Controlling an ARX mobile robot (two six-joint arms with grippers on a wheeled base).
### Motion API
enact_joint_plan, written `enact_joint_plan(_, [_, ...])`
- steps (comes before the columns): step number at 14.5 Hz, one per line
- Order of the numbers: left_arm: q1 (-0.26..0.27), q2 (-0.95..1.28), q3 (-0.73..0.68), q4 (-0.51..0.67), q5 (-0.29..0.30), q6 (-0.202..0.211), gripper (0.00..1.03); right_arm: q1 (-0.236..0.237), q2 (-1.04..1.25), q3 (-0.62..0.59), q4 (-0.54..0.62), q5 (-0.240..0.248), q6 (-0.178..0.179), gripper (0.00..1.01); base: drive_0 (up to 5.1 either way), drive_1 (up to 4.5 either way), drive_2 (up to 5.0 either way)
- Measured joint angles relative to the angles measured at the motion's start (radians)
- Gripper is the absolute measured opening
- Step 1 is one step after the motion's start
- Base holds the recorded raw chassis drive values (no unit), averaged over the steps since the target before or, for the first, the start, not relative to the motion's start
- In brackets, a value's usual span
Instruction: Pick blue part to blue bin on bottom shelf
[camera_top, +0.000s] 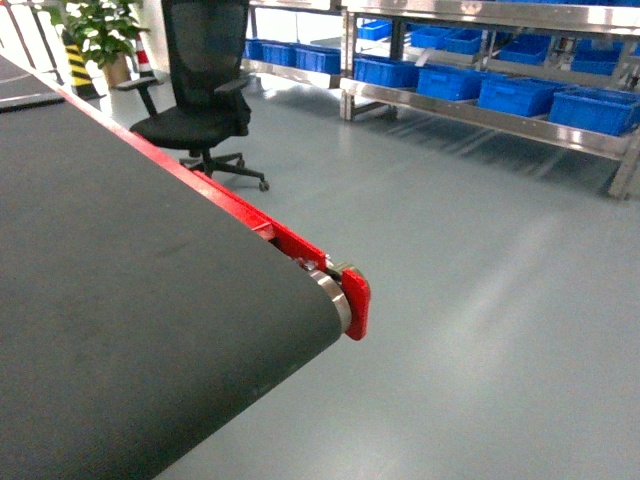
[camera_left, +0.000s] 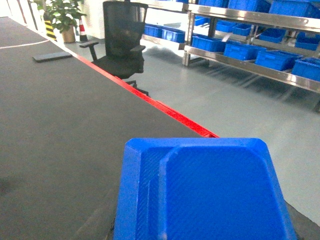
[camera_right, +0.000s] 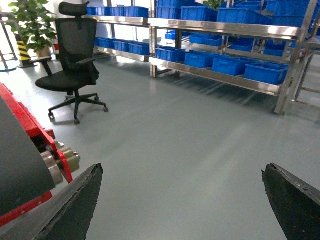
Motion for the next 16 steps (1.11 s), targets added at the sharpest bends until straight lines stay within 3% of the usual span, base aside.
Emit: enact_joint_plan(16, [0.000, 0.000, 0.000, 0.000, 0.001, 0.000, 0.44, 0.000, 0.000, 0.000, 0.000, 0.000, 0.000, 0.98, -1.6, -1.58, -1.6])
